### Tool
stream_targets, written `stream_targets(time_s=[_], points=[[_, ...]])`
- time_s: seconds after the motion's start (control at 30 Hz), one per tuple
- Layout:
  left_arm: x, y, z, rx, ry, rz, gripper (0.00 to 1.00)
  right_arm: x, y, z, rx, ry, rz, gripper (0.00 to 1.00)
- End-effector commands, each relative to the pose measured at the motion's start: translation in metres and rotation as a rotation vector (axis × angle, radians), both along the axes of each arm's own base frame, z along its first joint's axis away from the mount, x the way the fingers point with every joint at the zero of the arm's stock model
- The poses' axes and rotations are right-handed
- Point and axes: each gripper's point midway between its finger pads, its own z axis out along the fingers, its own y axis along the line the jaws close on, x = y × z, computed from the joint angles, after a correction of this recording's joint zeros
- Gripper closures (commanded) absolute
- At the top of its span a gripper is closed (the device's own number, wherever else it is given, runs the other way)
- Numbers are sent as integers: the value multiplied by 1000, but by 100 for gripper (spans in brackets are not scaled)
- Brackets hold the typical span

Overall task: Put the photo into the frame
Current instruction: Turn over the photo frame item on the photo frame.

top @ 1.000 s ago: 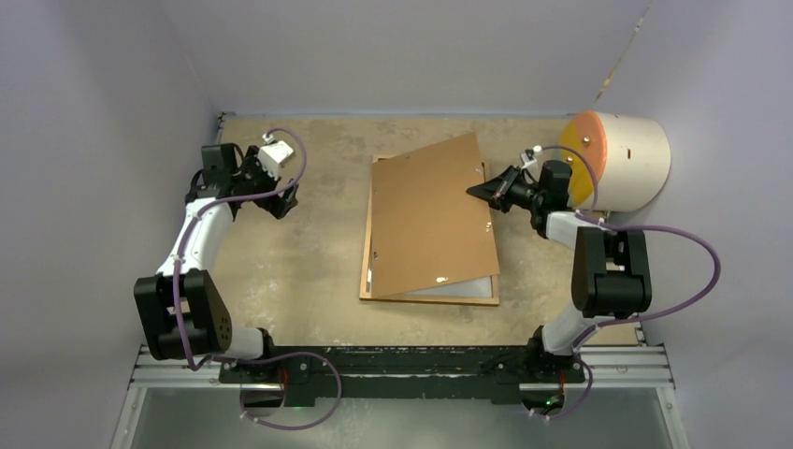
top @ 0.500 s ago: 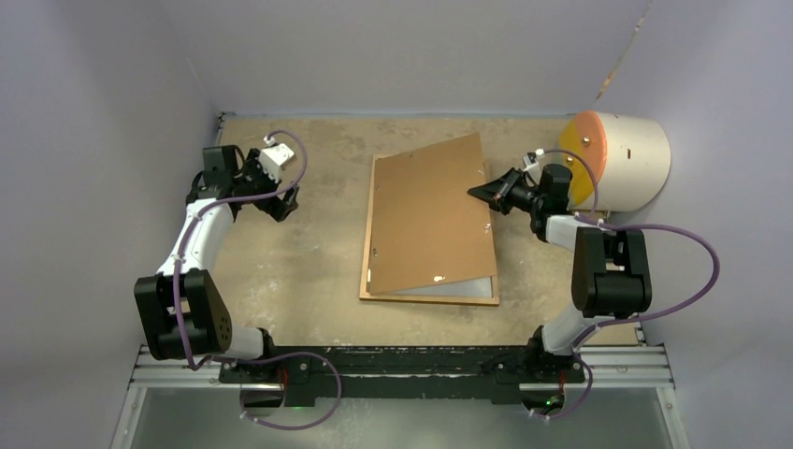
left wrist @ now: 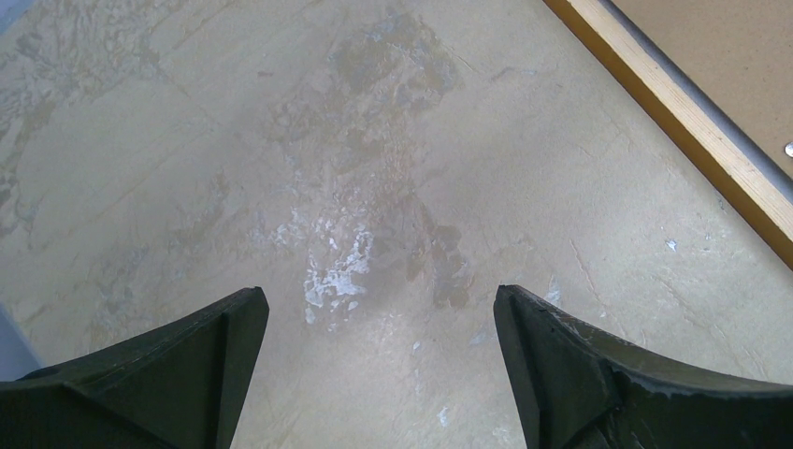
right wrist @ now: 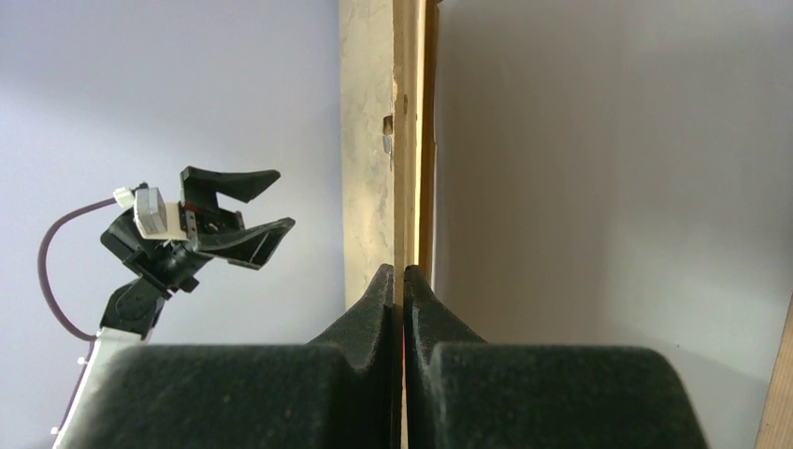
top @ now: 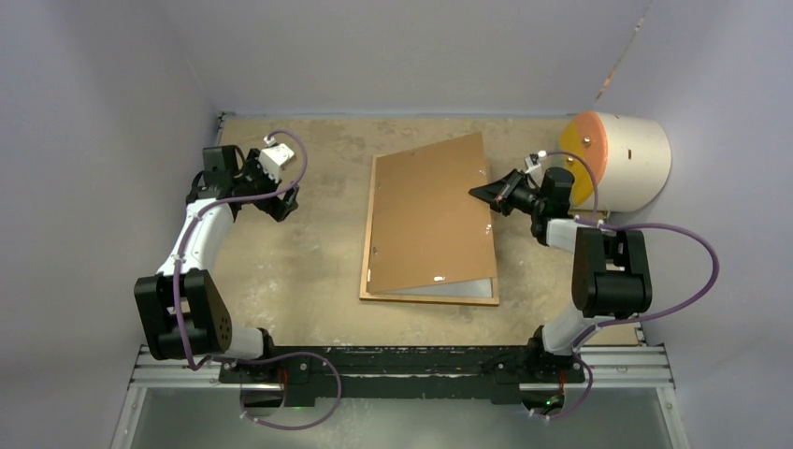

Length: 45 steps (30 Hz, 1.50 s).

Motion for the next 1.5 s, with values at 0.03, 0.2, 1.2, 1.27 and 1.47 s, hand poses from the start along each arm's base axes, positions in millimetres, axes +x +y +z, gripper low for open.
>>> stream_targets(time_s=[0.03,0.2,1.2,1.27,1.47], points=[[0,-5,9,4,-35,-31,2,0,-2,23,57,-59,5,100],[-1,-5,9,4,-32,-28,2,0,-8,18,56,-46,-13,100],[-4,-3,9,19,-26,-28,2,8,-22,-17,37,13,-92,100],[-4,-3,8,19,-22,-28,2,10,-21,-17,47,12,-90,100],[-5,-4,8,17,-22,-32,2,17,-21,-12,86,-2,-88,100]])
